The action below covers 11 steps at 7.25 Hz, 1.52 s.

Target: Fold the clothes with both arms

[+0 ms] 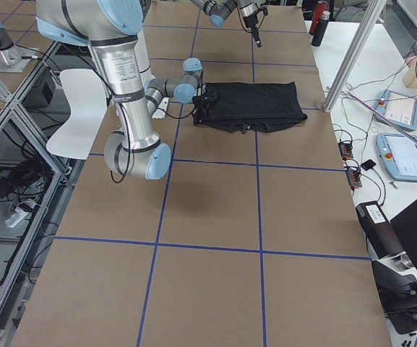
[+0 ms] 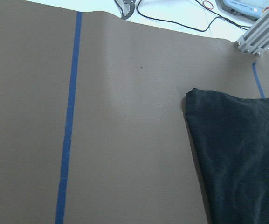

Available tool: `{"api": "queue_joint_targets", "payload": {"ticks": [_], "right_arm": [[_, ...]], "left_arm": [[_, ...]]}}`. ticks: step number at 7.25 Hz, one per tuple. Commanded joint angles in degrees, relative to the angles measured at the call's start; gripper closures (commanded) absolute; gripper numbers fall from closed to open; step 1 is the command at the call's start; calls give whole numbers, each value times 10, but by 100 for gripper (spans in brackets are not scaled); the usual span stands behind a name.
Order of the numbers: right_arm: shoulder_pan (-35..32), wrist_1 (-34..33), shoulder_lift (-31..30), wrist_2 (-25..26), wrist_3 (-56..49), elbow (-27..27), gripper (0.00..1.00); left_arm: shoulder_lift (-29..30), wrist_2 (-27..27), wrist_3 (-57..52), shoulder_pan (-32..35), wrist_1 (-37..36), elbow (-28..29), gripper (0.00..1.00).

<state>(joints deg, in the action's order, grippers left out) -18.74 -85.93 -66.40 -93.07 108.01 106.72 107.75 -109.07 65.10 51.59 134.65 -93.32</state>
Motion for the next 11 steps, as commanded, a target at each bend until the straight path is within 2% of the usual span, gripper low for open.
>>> {"api": "queue_joint_targets", "payload": {"ticks": [1, 8, 9, 10, 11], "right_arm": [[2, 13, 2, 3, 11, -9, 35], [5, 13, 14, 3, 8, -27, 37], [5, 13, 14, 3, 9, -29, 42], [5, 14, 14, 3, 11, -28, 61], [4, 14, 16, 3, 12, -27, 100]], "left_arm": [[0, 0, 0, 0, 0, -1, 0], [0, -1, 1, 0, 0, -3, 0], [0, -1, 3, 0, 0, -3, 0], [0, -1, 4, 0, 0, -3, 0], [0, -1, 5, 0, 0, -4, 0]]}}
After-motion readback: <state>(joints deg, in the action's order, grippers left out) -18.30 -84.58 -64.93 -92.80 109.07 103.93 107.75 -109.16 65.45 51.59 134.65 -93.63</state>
